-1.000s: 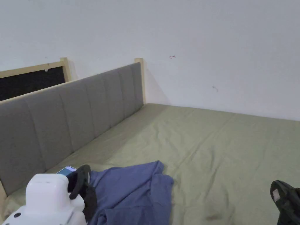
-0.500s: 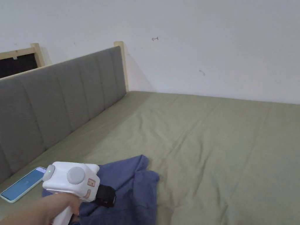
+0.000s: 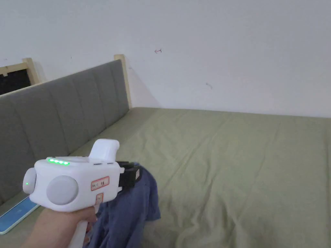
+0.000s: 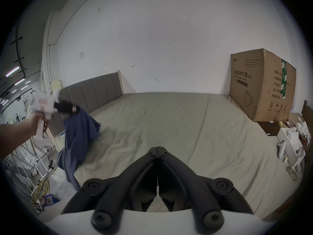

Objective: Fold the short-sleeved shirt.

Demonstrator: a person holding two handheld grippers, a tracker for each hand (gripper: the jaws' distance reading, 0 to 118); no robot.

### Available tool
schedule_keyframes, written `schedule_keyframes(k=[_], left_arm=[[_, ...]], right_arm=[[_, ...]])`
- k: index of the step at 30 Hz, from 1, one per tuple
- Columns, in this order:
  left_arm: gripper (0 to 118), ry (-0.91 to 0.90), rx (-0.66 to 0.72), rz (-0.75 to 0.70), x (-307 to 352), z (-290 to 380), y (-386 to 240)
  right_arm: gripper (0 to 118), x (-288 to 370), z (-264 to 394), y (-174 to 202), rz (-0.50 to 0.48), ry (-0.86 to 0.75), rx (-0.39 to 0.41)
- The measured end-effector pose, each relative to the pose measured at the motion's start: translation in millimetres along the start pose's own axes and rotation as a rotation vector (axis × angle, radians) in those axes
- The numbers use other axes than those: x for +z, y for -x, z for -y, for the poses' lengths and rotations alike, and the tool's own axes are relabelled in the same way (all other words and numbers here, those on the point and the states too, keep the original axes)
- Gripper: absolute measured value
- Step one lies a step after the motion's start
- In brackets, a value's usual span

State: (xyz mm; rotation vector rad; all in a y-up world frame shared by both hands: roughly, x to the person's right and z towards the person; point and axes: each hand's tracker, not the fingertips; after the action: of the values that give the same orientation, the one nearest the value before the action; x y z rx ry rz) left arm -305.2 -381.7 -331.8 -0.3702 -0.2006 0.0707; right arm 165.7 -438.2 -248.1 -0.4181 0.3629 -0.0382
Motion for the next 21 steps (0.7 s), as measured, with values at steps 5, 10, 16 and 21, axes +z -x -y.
schedule_keyframes(k=[5,10,16,21], left_arm=[[0,-0.187,-0.055,0.302,-3.6,-80.4,-132.0],[0,0.126,-0.126,0.491,-59.5,-112.3,-234.3],[0,0.689,-0.341,0.478,-192.6,27.1,-308.8],[44,0.781,-0.052,0.369,-232.2,124.1,-286.0]], right_arm=[[0,27.3,-4.4,-17.7,0.047,-0.046,-0.017],[0,61.5,-10.6,-49.5,0.159,-0.098,-0.058],[0,90.7,6.0,-88.2,0.337,-0.138,-0.127],[0,87.1,25.8,-104.6,0.34,-0.081,-0.137]])
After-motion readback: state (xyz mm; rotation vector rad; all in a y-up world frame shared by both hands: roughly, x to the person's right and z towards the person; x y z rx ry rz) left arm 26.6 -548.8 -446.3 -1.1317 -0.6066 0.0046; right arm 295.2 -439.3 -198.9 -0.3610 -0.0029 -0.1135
